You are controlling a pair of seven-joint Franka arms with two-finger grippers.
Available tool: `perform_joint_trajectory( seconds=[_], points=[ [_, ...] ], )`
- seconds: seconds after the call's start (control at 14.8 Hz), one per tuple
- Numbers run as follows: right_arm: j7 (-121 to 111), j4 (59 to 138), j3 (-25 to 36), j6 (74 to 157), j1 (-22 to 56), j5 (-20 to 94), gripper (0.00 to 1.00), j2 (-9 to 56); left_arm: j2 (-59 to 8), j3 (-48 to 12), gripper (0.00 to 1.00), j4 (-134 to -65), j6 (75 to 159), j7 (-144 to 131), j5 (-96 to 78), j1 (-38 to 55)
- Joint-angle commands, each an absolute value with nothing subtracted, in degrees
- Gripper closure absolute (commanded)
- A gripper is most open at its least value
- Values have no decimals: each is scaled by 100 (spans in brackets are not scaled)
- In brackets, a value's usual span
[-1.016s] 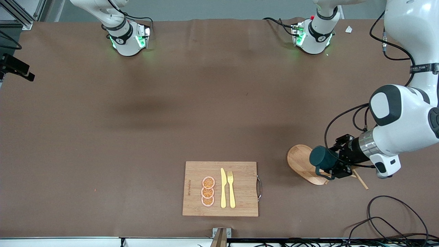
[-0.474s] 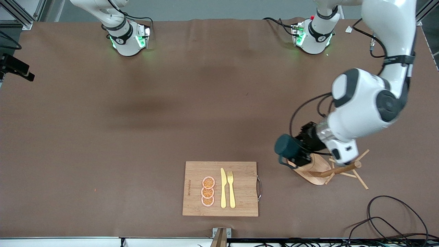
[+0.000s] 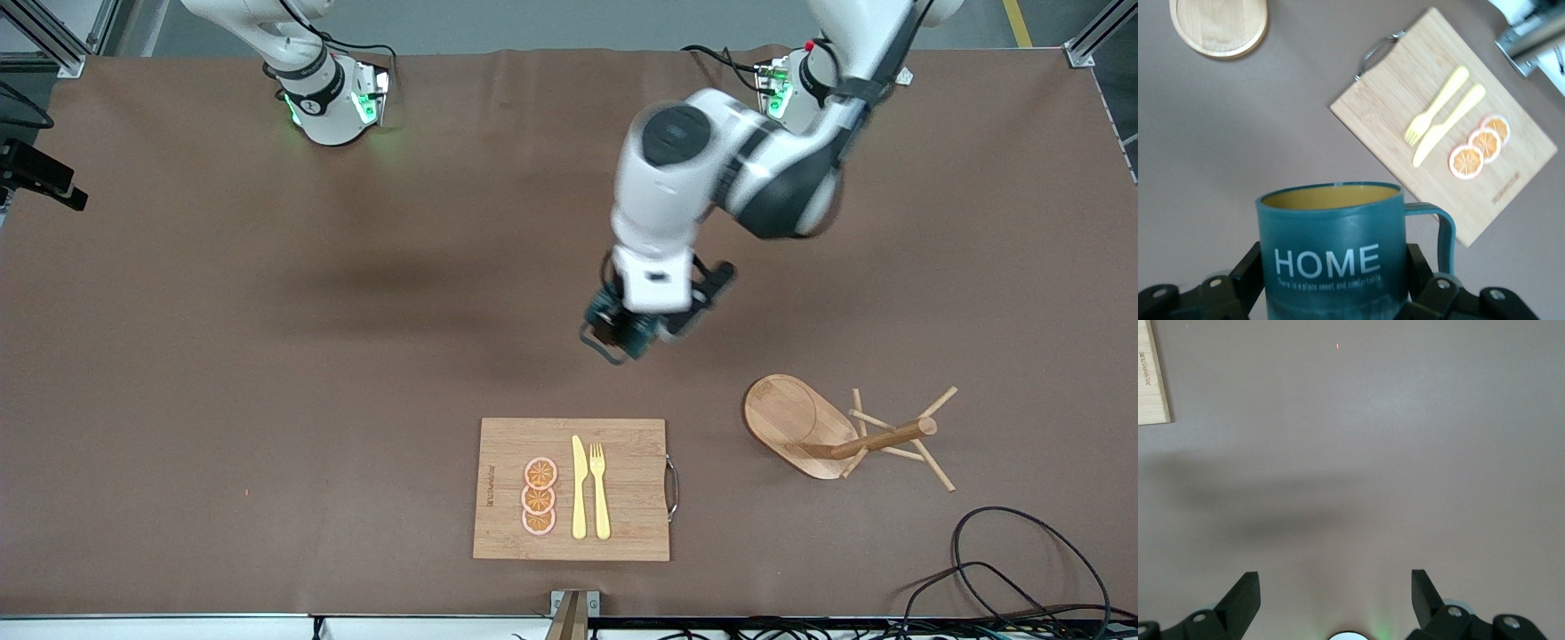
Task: Transfer cup from left to right arm and place
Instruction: 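Lift the teal mug off the stand with the left gripper, then carry the mug to mid-table and set it down with the left gripper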
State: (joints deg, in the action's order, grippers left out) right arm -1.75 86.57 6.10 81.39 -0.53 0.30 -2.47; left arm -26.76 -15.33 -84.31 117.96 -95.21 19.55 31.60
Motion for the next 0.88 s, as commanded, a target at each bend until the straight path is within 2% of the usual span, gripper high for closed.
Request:
perform_joint_trajectory(
  seconds=[0.0, 0.41, 0.81],
  points=[
    [-176, 8657, 580, 8121, -97, 9, 0, -281, -2794, -1468, 54, -8473, 11760, -10018, 3090, 3873],
    [-176, 8631, 580, 8130, -97, 0, 0, -272, -3681, -1468, 64, -8464, 11804, -11055, 5805, 5219],
    [-202, 8631, 580, 8156, -105, -122, 0, -264, -4533, -1468, 64, -8508, 11742, -12242, 8574, 5590]
  ],
)
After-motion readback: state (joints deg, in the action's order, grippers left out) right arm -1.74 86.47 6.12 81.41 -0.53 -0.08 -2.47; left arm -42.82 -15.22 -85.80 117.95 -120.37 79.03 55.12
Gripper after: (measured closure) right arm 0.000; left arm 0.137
